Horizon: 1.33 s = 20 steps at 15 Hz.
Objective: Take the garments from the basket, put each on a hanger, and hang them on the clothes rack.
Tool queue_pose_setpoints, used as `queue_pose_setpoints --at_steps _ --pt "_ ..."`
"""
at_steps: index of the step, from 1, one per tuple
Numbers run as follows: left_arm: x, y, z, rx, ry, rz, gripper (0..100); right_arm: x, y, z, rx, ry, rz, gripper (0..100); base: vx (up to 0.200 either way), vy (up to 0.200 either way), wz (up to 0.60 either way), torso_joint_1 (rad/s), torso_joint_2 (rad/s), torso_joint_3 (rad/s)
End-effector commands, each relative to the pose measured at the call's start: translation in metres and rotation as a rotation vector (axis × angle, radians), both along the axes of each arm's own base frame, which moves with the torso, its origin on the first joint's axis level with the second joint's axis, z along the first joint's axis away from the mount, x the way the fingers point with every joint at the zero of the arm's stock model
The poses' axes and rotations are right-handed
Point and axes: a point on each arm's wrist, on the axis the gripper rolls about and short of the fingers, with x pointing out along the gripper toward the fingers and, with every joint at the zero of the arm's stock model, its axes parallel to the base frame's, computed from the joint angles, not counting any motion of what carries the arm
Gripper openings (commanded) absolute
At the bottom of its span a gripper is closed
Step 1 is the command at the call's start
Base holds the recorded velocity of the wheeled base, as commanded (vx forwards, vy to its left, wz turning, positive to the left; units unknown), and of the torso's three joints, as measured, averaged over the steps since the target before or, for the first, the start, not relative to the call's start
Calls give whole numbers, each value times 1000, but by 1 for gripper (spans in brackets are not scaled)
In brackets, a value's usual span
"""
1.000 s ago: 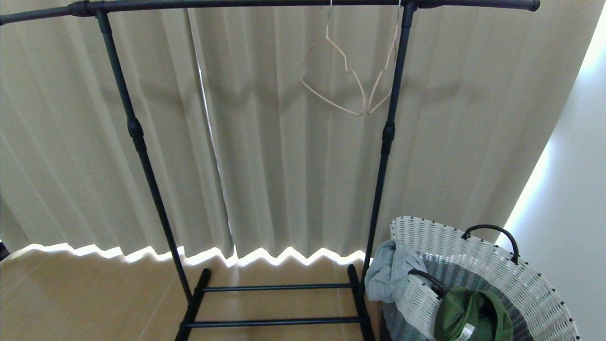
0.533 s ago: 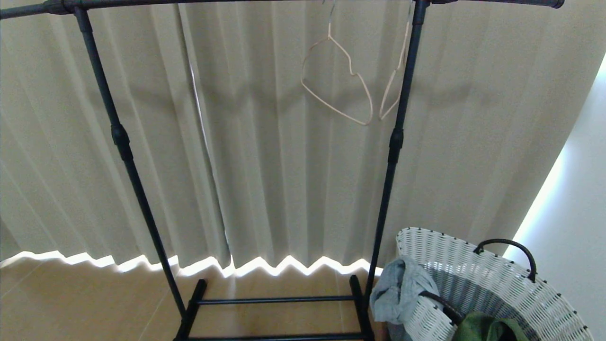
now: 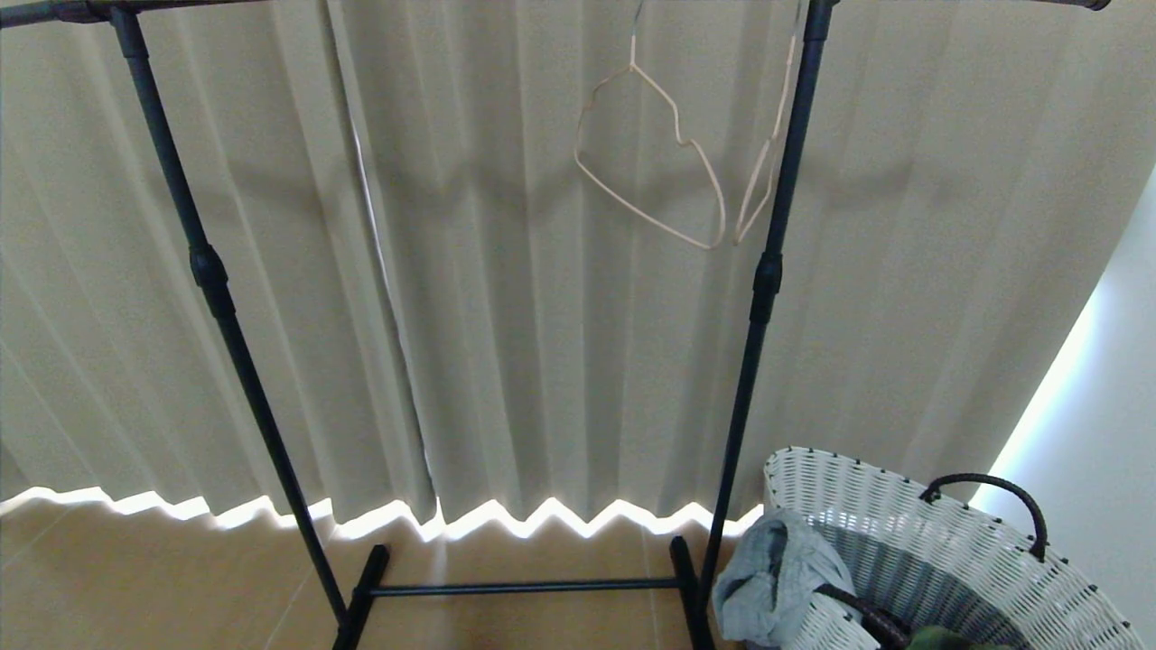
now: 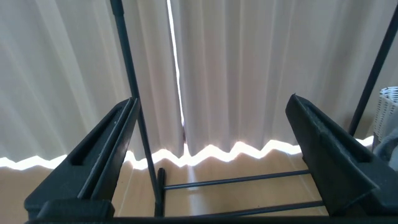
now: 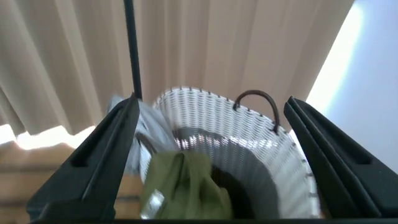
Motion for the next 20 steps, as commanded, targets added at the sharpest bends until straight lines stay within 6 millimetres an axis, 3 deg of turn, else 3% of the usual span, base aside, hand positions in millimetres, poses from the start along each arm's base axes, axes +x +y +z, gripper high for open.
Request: queue_pose_setpoints --at_steps 1,2,3,5,6,10,13,17,20 --pt "0 0 0 -1 -1 -1 100 6 -2 19 -116 166 59 100 0 0 0 0 0 0" --pt "0 0 0 -3 -2 0 100 11 -2 20 -142 236 67 100 0 0 0 0 0 0" --pt "0 0 0 -4 0 2 100 31 -1 21 -219 451 77 100 0 0 0 0 0 0" --pt "0 0 0 -5 0 8 100 53 0 19 -283 640 114 100 0 0 0 0 0 0" --pt "0 0 0 -5 0 9 100 74 2 16 -318 775 150 100 0 0 0 0 0 0" --pt "0 0 0 7 -1 3 100 133 6 -4 -370 989 202 100 0 0 0 0 0 0" --pt "0 0 0 8 -1 1 100 149 5 -18 -402 1128 178 100 0 0 0 0 0 0" --pt "0 0 0 10 0 -2 100 163 5 -28 -417 1170 162 100 0 0 0 0 0 0" --pt "0 0 0 0 -1 5 100 186 -1 -39 -428 1203 77 100 0 0 0 0 0 0"
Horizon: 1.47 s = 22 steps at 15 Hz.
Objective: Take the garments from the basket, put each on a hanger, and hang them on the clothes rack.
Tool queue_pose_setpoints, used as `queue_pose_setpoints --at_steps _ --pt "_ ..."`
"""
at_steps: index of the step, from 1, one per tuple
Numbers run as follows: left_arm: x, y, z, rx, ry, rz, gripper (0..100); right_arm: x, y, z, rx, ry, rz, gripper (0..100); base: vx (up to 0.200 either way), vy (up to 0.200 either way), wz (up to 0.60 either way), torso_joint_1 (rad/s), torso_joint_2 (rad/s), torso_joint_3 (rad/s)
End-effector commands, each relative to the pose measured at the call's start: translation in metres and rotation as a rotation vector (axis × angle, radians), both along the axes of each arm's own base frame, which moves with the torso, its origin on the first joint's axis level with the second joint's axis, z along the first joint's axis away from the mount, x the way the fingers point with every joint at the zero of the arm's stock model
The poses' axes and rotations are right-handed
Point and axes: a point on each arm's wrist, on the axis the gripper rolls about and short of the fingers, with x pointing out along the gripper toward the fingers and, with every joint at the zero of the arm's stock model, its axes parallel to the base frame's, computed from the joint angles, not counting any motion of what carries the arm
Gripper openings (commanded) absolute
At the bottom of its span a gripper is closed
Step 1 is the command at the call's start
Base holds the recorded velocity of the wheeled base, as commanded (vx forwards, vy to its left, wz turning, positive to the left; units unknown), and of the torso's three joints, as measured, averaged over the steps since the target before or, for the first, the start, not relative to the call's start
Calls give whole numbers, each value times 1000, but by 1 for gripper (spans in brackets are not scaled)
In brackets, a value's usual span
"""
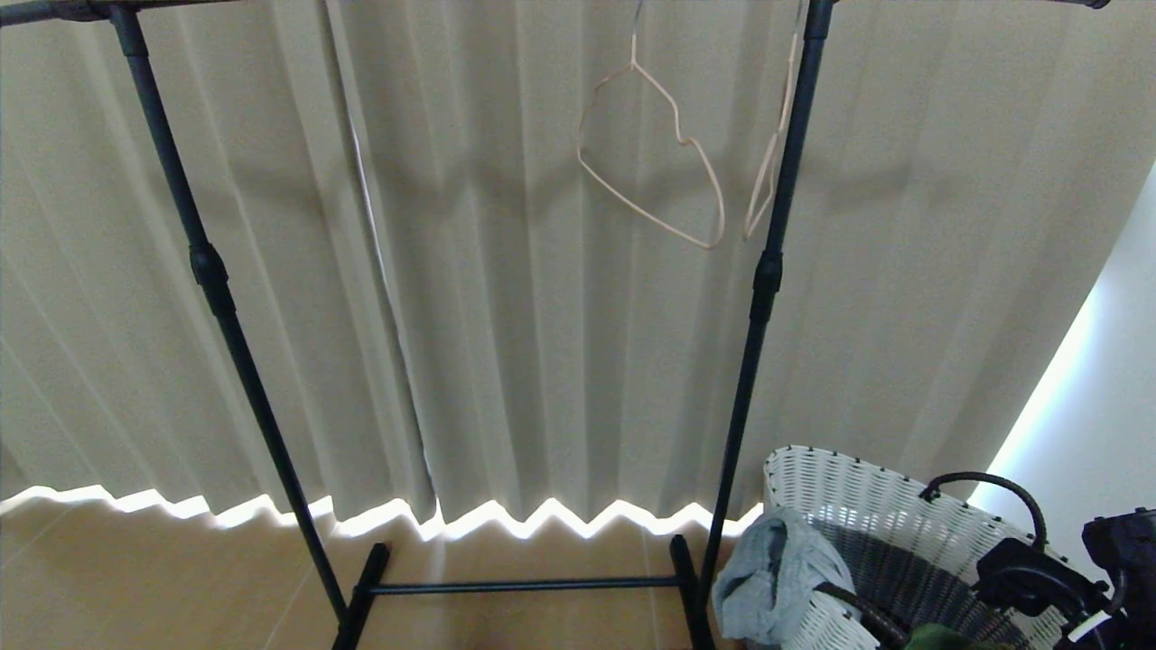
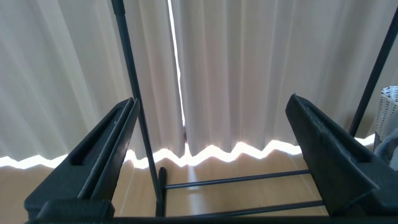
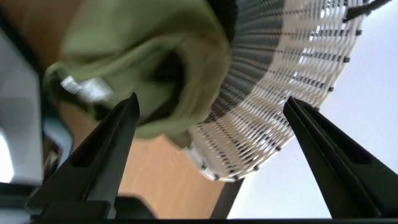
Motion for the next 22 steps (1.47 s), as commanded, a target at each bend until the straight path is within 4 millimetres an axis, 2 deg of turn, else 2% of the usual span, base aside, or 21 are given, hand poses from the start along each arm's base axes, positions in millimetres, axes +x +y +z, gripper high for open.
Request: queue_pose_setpoints --at_steps 1,5,9,13,14,17,22 --pt "0 0 0 -1 -1 0 100 18 -2 -17 -8 55 -19 100 0 0 0 0 0 0" --pt "0 0 0 3 -1 -4 100 28 -3 -23 -11 56 -27 100 0 0 0 0 0 0" --pt "0 0 0 6 -1 -4 100 34 -10 -21 -26 42 -69 100 0 0 0 0 0 0" --pt "0 0 0 4 -1 -4 100 33 -14 -21 -29 42 -94 100 0 0 0 0 0 0" --pt "0 0 0 6 -1 -4 100 33 -15 -23 -28 47 -100 0 0 0 0 0 0 0" --pt "0 0 0 0 -1 -4 100 37 -15 -23 -23 13 -100 0 0 0 0 0 0 0" --pt "0 0 0 0 -1 -3 100 29 -15 -23 -17 -47 -100 0 0 0 0 0 0 0"
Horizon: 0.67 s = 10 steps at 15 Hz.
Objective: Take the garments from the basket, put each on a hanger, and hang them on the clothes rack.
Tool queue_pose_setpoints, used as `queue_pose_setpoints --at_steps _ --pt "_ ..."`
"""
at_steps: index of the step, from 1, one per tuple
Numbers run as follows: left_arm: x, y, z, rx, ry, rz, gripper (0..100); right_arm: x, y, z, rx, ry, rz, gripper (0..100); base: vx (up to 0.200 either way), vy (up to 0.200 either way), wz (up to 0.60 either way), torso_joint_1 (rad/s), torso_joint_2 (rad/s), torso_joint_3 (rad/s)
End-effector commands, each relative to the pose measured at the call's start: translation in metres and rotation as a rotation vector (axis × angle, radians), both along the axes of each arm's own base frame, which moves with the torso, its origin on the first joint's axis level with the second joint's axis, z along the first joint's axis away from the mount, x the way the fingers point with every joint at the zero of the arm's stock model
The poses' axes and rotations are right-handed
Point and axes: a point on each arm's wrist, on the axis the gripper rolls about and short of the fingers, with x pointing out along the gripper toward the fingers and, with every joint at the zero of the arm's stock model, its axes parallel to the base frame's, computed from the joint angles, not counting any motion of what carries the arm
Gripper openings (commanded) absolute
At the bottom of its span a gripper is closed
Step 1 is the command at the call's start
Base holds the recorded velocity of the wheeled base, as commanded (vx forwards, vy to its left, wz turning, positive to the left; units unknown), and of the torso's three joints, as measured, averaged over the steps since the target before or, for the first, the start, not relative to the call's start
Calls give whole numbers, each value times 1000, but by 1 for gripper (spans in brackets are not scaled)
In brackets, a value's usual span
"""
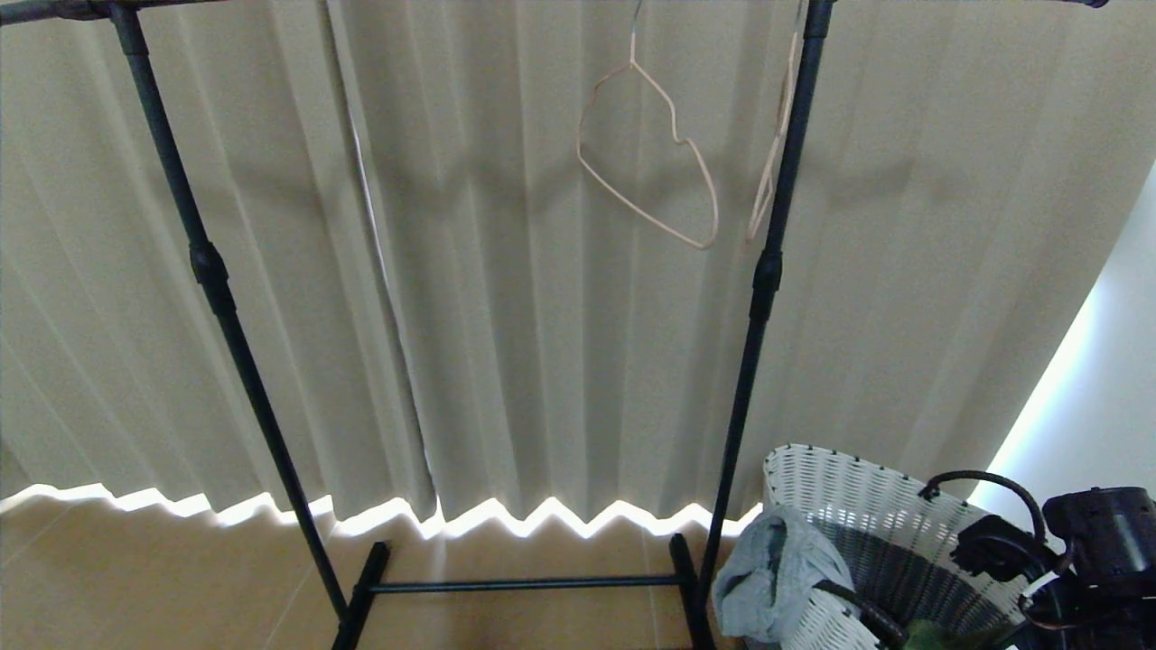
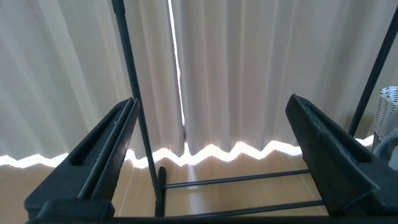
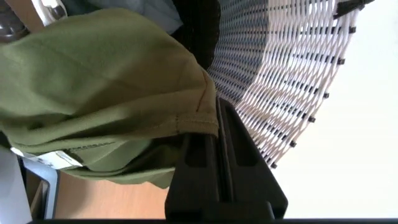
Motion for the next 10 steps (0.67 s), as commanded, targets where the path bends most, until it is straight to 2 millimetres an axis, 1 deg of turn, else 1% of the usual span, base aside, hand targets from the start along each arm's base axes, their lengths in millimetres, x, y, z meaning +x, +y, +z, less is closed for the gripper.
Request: queue_pose_setpoints --at_steps 1,2,5,6,7,8,10 --pt "0 0 0 1 -1 -1 100 -6 0 1 -1 -39 -3 0 0 0 0 0 0 0" --pt "0 0 0 1 0 -2 100 -13 1 8 -4 -159 -2 0 0 0 0 0 0 0" --pt "0 0 0 2 -1 -2 100 -34 2 26 59 -406 32 0 0 0 0 0 0 0" --pt "0 0 0 2 0 -2 100 -37 2 36 87 -493 45 0 0 0 0 0 0 0" --pt "0 0 0 2 0 -2 100 -38 2 42 100 -542 49 0 0 0 0 0 0 0" --pt "0 0 0 2 -1 -2 100 -42 3 61 126 -676 43 0 0 0 0 0 0 0" --pt "0 0 0 4 0 -2 100 -49 4 82 125 -811 50 0 0 0 0 0 0 0"
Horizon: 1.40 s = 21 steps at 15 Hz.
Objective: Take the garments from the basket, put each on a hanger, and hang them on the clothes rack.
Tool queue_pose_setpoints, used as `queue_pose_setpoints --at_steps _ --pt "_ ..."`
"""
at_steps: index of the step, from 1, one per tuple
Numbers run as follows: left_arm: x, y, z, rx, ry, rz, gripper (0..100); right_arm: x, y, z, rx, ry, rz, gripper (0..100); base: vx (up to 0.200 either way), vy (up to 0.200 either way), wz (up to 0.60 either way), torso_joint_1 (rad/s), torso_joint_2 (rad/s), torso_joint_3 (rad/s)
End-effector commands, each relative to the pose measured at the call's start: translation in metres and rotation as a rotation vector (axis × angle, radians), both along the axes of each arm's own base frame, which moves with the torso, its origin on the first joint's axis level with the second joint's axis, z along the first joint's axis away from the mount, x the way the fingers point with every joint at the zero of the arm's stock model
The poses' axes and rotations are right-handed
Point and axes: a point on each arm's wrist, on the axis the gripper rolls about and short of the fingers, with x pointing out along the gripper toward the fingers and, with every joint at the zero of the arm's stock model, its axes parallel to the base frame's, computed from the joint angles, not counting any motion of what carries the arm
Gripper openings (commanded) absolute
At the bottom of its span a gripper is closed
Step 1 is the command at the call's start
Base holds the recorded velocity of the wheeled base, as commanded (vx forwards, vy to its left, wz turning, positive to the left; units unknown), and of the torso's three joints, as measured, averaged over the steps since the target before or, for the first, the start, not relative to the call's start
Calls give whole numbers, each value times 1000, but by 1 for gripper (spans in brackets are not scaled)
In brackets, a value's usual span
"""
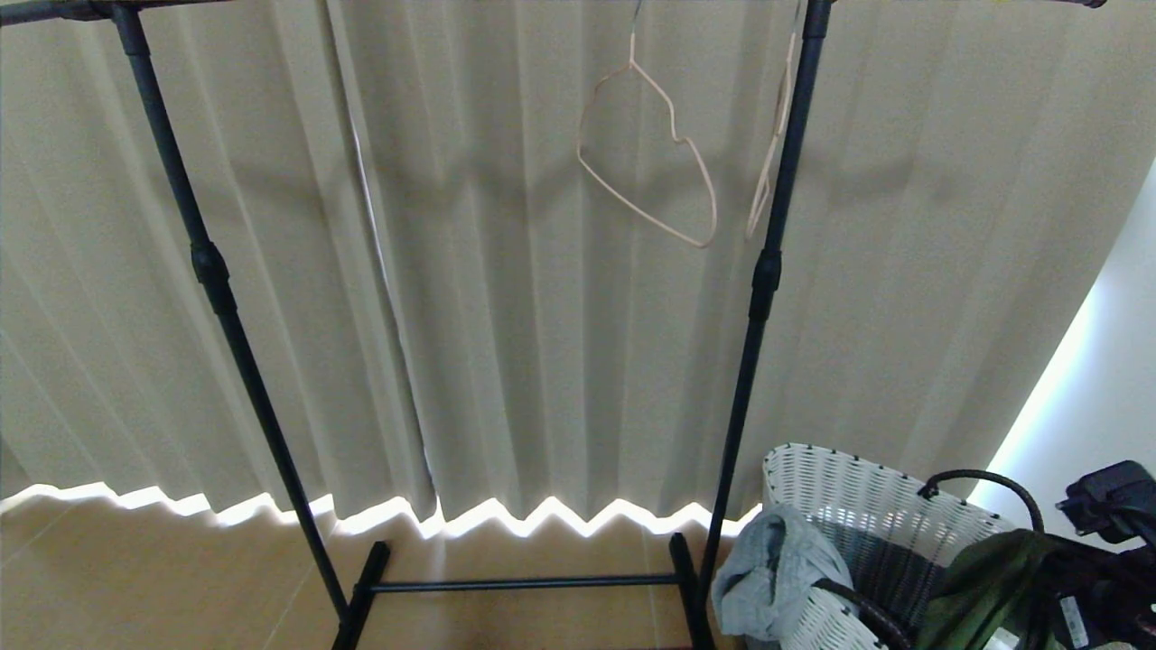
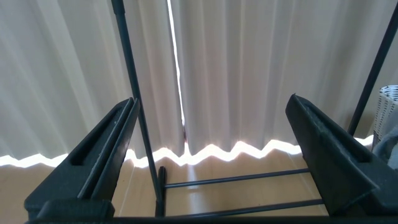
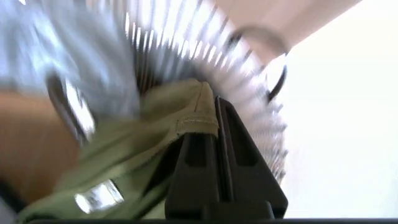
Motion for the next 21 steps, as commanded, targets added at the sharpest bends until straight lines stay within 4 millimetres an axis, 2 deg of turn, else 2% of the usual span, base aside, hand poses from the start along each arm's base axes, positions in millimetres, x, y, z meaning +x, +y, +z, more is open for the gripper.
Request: queue_pose_setpoints --at_steps 1,5,6,14,18,21 --pt "0 0 0 0 0 0 100 -16 1 41 0 -268 2 0 0 0 0 0 0 0" --pt "0 0 0 1 0 -1 100 -19 1 78 54 -462 -17 0 0 0 0 0 0 0" --pt "0 0 0 3 1 -1 100 -20 1 78 64 -469 -20 0 0 0 0 0 0 0" --pt "0 0 0 3 1 -1 100 -22 2 80 66 -482 -21 0 -200 0 0 0 4 4" --pt "0 0 0 0 0 0 100 -28 2 83 67 -460 -22 0 0 0 0 0 0 0" --pt "0 0 0 -2 0 1 100 -42 4 84 73 -409 -13 0 0 67 0 1 1 1"
